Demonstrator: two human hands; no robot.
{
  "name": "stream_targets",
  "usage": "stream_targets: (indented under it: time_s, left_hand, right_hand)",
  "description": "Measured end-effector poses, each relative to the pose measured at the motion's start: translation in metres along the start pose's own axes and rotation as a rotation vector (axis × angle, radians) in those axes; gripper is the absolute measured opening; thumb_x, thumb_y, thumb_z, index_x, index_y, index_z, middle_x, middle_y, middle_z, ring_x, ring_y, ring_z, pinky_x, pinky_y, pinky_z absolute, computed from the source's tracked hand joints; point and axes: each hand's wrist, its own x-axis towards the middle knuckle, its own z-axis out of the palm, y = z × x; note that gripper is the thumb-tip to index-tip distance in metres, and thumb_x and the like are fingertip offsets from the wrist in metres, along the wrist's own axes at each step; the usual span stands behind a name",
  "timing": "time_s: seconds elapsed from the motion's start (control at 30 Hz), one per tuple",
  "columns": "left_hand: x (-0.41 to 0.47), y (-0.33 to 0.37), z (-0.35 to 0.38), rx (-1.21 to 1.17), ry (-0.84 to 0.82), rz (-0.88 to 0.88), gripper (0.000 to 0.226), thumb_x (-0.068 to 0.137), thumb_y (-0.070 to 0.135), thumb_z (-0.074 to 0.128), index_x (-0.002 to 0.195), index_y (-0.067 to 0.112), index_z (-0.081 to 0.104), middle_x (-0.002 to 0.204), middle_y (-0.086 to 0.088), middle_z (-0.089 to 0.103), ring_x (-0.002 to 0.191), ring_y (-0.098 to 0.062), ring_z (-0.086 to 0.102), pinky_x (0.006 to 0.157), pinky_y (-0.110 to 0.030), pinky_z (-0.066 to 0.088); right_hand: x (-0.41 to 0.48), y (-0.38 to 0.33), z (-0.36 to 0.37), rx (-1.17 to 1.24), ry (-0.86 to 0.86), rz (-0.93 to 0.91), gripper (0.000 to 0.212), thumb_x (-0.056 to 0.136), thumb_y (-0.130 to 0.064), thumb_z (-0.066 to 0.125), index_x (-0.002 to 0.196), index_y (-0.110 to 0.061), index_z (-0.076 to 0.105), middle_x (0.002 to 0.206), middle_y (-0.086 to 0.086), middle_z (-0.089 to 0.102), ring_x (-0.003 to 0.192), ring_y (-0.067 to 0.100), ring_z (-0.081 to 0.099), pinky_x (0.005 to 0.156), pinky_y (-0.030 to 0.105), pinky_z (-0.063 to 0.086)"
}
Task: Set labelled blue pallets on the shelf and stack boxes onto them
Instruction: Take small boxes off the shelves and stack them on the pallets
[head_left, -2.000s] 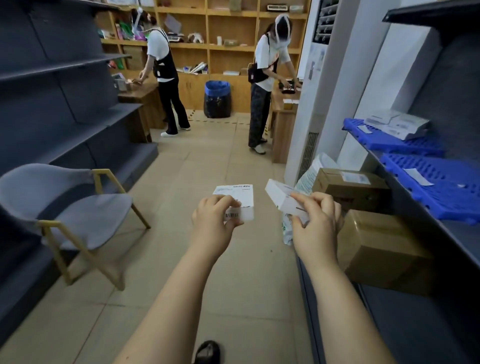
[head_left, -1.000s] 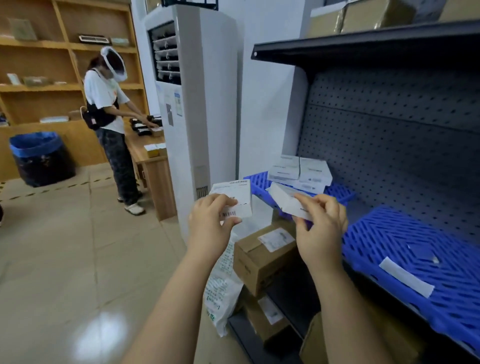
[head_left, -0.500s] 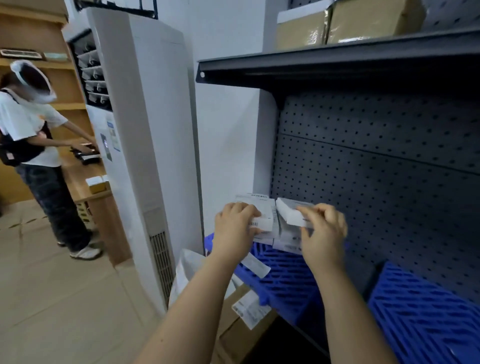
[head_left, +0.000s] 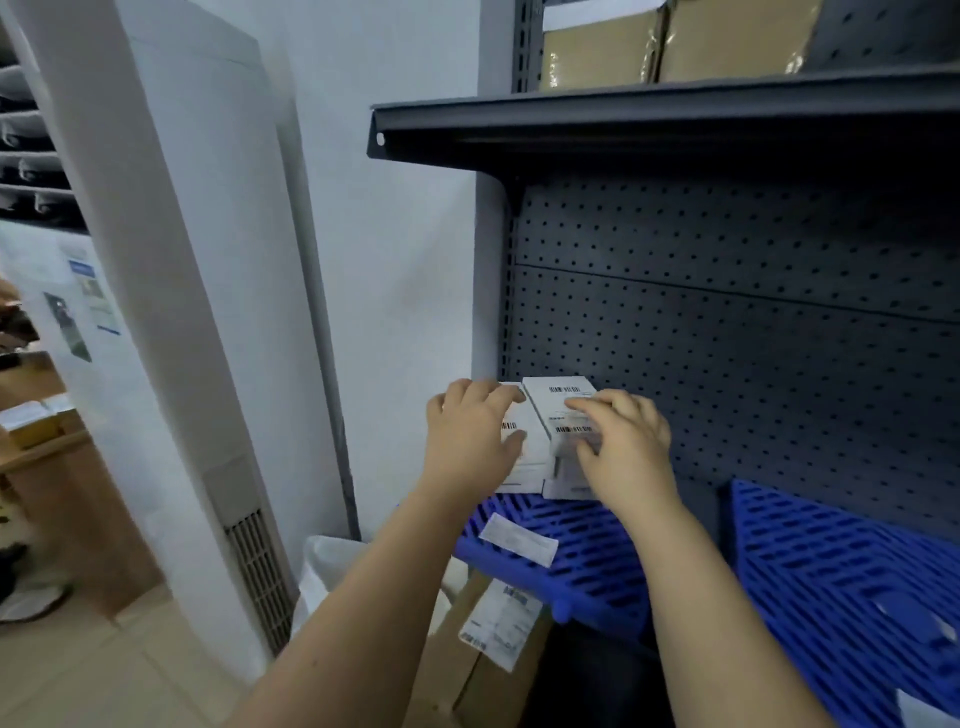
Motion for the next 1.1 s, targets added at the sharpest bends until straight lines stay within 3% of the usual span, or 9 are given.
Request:
stream_targets:
  time_s: [0.2, 0.37, 0.67, 0.93, 1.1]
  left_hand:
    - [-0.008, 0.001, -0.025, -0.046, -0.071, 0.134, 0.042, 0.092, 0.04, 0.055, 0.132, 0.032, 0.049, 0.136, 0.006, 0.049, 0.127, -0.02, 0.037, 0.1, -0.039, 0.029]
    - [-0.025, 0.042, -0.035, -0.131, -0.089, 0.277, 0.039, 0.091, 0.035, 0.055, 0.13, 0.031, 0.052, 0.131, 0.003, 0.052, 0.125, -0.023, 0.039, 0.1, -0.042, 0.032]
    - [-0.058, 0.183, -0.079, -0.255, -0.117, 0.607, 0.041, 0.091, 0.036, 0.052, 0.131, 0.03, 0.05, 0.13, 0.001, 0.051, 0.125, -0.026, 0.036, 0.103, -0.047, 0.029]
    - [-0.085, 0.327, -0.157, -0.307, -0.003, 0.806, 0.045, 0.091, 0.042, 0.052, 0.134, 0.031, 0.046, 0.133, 0.002, 0.048, 0.128, -0.025, 0.035, 0.103, -0.047, 0.028]
    - [-0.121, 0.457, -0.212, -0.374, 0.078, 0.894, 0.047, 0.09, 0.044, 0.052, 0.134, 0.029, 0.046, 0.131, -0.001, 0.05, 0.125, -0.027, 0.037, 0.1, -0.047, 0.03]
  right_hand:
    - [-0.031, -0.035, -0.036, -0.135, 0.023, 0.097, 0.041, 0.086, -0.02, 0.065, 0.125, -0.028, 0.06, 0.122, -0.004, 0.052, 0.119, 0.023, 0.037, 0.109, 0.046, 0.025]
    - [-0.076, -0.039, -0.089, -0.347, 0.046, 0.14, 0.038, 0.088, -0.022, 0.063, 0.125, -0.03, 0.06, 0.122, -0.004, 0.052, 0.12, 0.023, 0.036, 0.107, 0.042, 0.022]
    - [-0.159, -0.025, -0.235, -0.643, 0.097, 0.351, 0.041, 0.089, -0.023, 0.062, 0.129, -0.028, 0.057, 0.126, -0.001, 0.049, 0.123, 0.026, 0.037, 0.106, 0.045, 0.027]
    - [-0.234, -0.015, -0.397, -0.872, 0.234, 0.381, 0.042, 0.084, -0.022, 0.069, 0.125, -0.024, 0.061, 0.121, 0.003, 0.053, 0.116, 0.032, 0.042, 0.095, 0.047, 0.035]
    - [-0.297, 0.0, -0.516, -1.126, 0.164, 0.407, 0.045, 0.086, -0.023, 0.064, 0.13, -0.022, 0.057, 0.126, 0.006, 0.051, 0.115, 0.033, 0.042, 0.09, 0.044, 0.036]
